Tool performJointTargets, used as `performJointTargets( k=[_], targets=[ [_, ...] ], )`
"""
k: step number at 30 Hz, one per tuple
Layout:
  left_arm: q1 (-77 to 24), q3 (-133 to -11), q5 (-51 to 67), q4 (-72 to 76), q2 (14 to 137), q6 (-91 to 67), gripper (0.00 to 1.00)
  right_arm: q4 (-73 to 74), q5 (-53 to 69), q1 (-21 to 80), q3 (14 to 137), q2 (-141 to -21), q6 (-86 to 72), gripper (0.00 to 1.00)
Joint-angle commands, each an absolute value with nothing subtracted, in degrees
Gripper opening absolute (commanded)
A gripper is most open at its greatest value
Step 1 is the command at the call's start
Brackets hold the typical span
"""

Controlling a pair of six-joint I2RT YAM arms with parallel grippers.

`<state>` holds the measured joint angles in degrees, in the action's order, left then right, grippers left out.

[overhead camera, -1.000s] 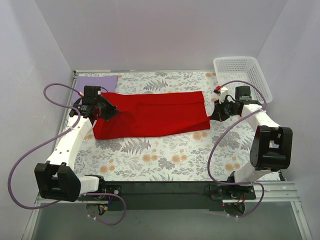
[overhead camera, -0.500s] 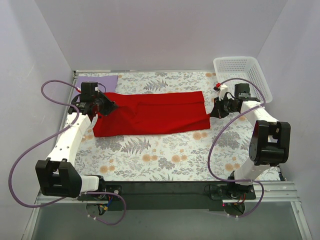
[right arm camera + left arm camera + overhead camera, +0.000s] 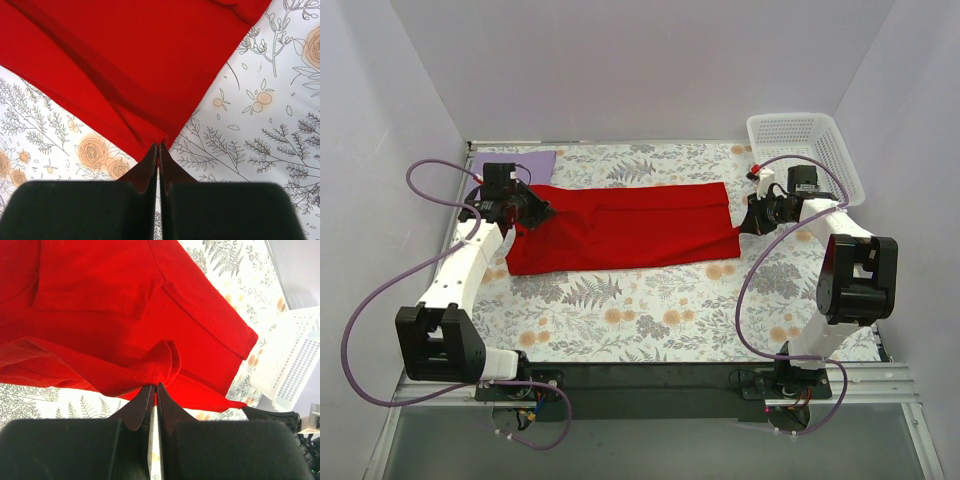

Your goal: Fold and stack the t-shirts

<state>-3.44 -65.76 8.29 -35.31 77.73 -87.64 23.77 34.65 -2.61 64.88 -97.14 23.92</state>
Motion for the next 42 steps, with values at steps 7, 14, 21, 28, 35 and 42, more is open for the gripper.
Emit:
performJointTargets(
  k=[7, 14, 21, 28, 35, 42],
  targets=[
    [-2.73, -69.08, 9.23, -33.31, 78.40, -86.22, 0.00, 22.41, 34.89, -2.81, 68.47, -98.52, 23.20, 0.01],
    [-2.37, -69.70, 9.67, -32.96, 79.28, -86.48, 0.00, 22.50, 34.80, -2.72, 69.61, -99.67, 23.12, 0.01],
    [-2.11, -70.75, 10.46, -32.35, 80.68, -86.48, 0.00, 22.76, 34.28, -2.20, 71.89, -101.95, 22.94, 0.14],
    [-1.93, -71.63, 11.34, -30.94, 83.05, -86.75, 0.00, 22.59, 33.31, -2.20, 70.75, -97.48, 23.91, 0.45],
    [-1.85, -72.51, 11.78, -30.24, 84.90, -86.31, 0.00, 22.32, 38.23, -2.64, 65.31, -90.71, 26.10, 0.47],
    [-1.85, -74.88, 11.95, -30.41, 87.80, -85.34, 0.00, 21.80, 40.87, -2.72, 61.17, -88.50, 26.98, 0.48]
  ],
)
